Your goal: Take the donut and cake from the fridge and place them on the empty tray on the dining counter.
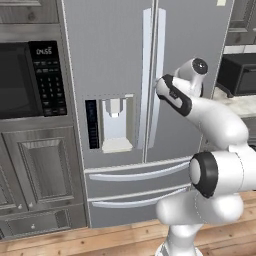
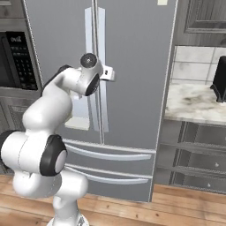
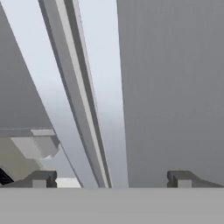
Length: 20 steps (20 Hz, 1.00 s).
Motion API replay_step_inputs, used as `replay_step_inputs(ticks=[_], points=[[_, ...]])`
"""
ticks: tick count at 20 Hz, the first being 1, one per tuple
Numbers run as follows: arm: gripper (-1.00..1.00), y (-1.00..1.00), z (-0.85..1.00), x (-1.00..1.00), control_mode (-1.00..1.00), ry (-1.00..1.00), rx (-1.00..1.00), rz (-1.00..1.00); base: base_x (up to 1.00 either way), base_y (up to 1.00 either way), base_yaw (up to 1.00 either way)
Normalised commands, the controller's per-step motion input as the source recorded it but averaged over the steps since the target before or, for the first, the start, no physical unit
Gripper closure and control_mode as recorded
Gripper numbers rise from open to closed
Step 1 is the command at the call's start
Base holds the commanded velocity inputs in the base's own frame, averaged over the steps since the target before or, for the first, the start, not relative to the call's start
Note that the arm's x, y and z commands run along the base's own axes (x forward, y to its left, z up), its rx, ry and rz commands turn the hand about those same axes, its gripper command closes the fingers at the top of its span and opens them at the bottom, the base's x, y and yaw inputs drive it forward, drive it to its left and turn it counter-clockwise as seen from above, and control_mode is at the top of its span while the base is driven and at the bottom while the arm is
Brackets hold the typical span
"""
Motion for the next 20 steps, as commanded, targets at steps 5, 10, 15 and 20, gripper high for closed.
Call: replay_step_inputs(ticks=[5,10,15,20], points=[[-1.0,-0.05,-0.19,0.24,-1.0,0.0,0.0,0.0,0.0,0.0,0.0],[-1.0,0.0,-0.28,0.27,-1.0,0.0,0.0,0.0,0.0,0.0,0.0],[-1.0,0.0,-0.18,0.29,-1.0,0.0,0.0,0.0,0.0,0.0,0.0],[-1.0,0.0,-0.14,0.39,-1.0,0.0,0.0,0.0,0.0,0.0,0.0]])
